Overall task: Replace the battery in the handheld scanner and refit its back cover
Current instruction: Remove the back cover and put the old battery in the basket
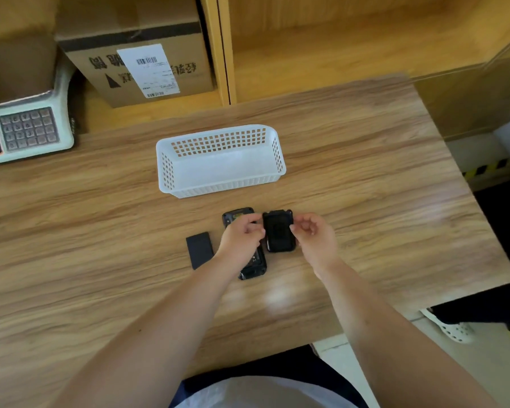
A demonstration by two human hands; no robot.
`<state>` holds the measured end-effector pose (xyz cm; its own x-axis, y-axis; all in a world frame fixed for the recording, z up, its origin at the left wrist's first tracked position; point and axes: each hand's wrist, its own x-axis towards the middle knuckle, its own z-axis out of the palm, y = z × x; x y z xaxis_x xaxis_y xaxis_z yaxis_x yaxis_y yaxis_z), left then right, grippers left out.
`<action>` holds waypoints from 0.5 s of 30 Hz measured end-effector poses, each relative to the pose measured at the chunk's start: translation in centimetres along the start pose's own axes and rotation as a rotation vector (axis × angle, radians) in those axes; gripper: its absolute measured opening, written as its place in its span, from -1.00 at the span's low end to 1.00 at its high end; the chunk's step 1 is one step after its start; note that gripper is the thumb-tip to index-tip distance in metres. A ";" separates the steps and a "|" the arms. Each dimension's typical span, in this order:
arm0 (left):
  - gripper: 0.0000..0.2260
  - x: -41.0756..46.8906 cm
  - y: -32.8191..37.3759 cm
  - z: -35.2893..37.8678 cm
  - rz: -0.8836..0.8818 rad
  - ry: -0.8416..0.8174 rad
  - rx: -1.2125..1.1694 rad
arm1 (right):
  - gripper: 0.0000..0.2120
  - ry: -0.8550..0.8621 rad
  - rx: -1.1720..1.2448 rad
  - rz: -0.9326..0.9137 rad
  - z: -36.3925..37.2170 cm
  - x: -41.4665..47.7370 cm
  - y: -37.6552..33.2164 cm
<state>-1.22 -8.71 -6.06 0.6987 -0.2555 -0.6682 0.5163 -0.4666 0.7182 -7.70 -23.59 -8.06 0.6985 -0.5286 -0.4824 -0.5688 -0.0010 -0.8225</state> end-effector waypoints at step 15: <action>-0.53 1.2 0.6 7.0 -0.058 -0.082 -0.008 | -0.73 0.068 -0.161 -0.007 -4.3 1.1 3.4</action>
<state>-3.55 -15.21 -7.75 0.6245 -0.2969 -0.7224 0.5588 -0.4764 0.6789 -10.73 -27.87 -10.06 0.6746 -0.5846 -0.4508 -0.6303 -0.1382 -0.7639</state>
